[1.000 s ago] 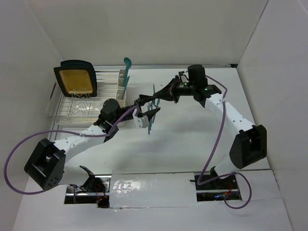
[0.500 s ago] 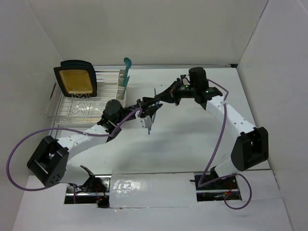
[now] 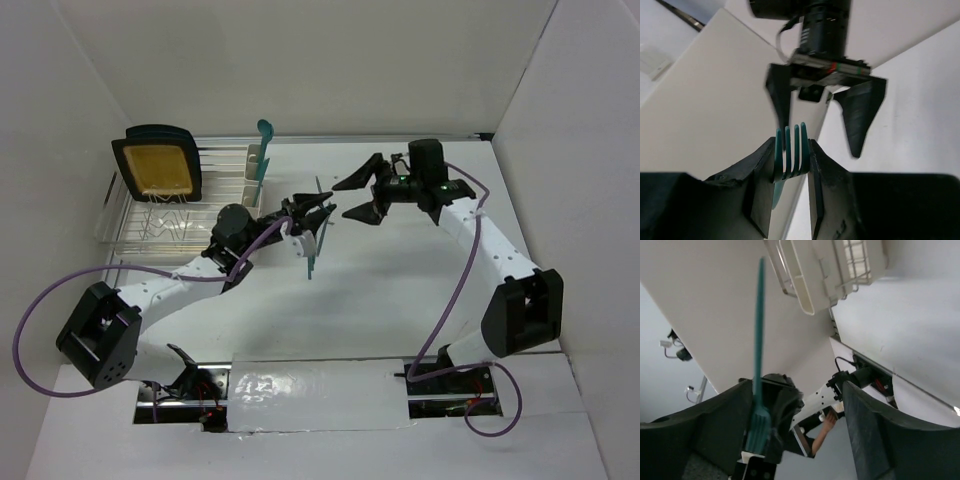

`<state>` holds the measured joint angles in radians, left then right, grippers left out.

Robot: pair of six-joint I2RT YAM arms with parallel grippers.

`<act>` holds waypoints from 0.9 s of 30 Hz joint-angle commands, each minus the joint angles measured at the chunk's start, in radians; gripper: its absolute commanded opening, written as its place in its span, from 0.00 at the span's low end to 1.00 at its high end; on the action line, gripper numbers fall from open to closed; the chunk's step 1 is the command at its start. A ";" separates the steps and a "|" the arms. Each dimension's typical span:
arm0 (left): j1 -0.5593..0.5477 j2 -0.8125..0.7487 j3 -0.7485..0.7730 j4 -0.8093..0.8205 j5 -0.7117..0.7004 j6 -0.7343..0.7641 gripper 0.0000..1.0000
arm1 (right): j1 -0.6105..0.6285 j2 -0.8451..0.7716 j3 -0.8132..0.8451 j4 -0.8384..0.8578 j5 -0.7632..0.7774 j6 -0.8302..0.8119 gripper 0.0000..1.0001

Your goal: Sort the eating utensils into containers

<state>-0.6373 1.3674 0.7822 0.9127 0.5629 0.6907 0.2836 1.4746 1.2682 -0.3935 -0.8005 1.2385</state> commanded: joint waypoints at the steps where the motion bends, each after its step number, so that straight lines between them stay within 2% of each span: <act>1: 0.028 -0.021 0.078 0.075 -0.030 -0.066 0.26 | -0.102 -0.056 0.034 -0.108 -0.022 -0.118 0.80; 4: 0.056 -0.014 0.172 0.002 -0.109 -0.146 0.26 | -0.201 -0.066 0.094 -0.159 -0.012 -0.242 0.88; 6: 0.086 0.005 0.325 -0.098 -0.188 -0.238 0.28 | -0.234 -0.066 0.124 -0.168 -0.002 -0.340 0.90; 8: 0.122 0.059 0.483 -0.363 -0.247 -0.346 0.27 | -0.233 -0.069 0.164 -0.197 0.070 -0.455 0.92; 9: 0.167 0.090 0.618 -0.515 -0.305 -0.379 0.27 | -0.216 -0.085 0.165 -0.217 0.161 -0.494 0.92; 11: 0.206 0.093 0.718 -0.551 -0.345 -0.452 0.29 | -0.189 -0.109 0.149 -0.217 0.252 -0.554 0.92; 12: 0.203 0.087 0.730 -0.575 -0.356 -0.476 0.31 | -0.170 -0.138 0.134 -0.217 0.289 -0.560 0.93; 13: 0.246 0.082 0.749 -0.601 -0.357 -0.503 0.33 | -0.163 -0.151 0.102 -0.206 0.332 -0.576 0.93; 15: 0.293 0.076 0.784 -0.643 -0.348 -0.574 0.33 | -0.158 -0.175 0.071 -0.196 0.357 -0.580 0.94; 18: 0.367 0.087 0.758 -0.634 -0.365 -0.623 0.36 | -0.156 -0.178 0.039 -0.165 0.376 -0.594 0.95; 24: 0.421 0.122 0.715 -0.656 -0.374 -0.730 0.38 | -0.132 -0.128 0.065 -0.143 0.431 -0.629 0.95; 27: 0.430 0.153 0.698 -0.644 -0.379 -0.738 0.38 | -0.119 -0.111 0.074 -0.133 0.451 -0.642 0.96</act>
<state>-0.2188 1.4960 1.4891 0.2527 0.2008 0.0219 0.1478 1.3552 1.3148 -0.5602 -0.3985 0.6376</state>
